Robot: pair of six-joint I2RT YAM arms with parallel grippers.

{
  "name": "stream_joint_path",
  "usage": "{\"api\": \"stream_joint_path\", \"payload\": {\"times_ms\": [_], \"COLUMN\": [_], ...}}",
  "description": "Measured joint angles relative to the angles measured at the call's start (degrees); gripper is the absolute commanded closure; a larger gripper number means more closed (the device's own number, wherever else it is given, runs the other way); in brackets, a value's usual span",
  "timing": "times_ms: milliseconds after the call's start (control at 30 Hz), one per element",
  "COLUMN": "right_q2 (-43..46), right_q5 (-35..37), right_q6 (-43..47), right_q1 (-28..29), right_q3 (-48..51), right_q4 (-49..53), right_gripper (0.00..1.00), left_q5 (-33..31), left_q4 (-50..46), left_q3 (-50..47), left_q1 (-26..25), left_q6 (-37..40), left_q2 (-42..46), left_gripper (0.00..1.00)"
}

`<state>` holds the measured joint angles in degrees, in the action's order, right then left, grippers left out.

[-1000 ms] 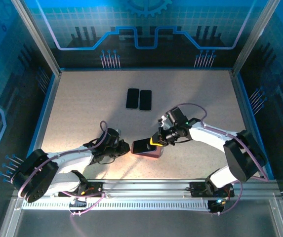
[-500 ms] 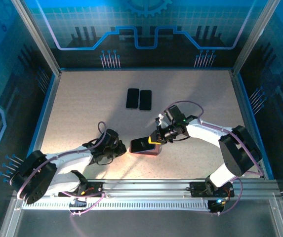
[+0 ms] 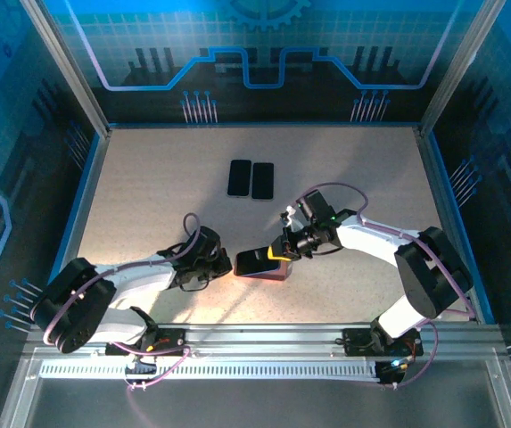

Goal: Put the phone into the phone case

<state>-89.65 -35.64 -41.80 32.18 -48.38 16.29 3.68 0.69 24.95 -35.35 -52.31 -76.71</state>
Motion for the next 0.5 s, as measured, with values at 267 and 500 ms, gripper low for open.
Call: {"api": "stream_joint_path", "payload": {"times_ms": [267,500], "right_q2": [0.0,-0.39], "right_q5": [-0.76,-0.55], "right_q6": [-3.15,-5.18], "right_q1": [0.04,0.74], "right_q3": [2.34,3.19], "right_q4": [-4.37,-6.99], "right_gripper": [1.0,1.0], "left_q5": [0.52,0.68], "left_q4": [1.22,1.81], "left_q3": [0.04,-0.02], "left_q1": [0.0,-0.07], "left_q6": [-0.17,-0.52], "left_q2": [-0.59,-0.83], "left_gripper": [0.97,0.98]}}
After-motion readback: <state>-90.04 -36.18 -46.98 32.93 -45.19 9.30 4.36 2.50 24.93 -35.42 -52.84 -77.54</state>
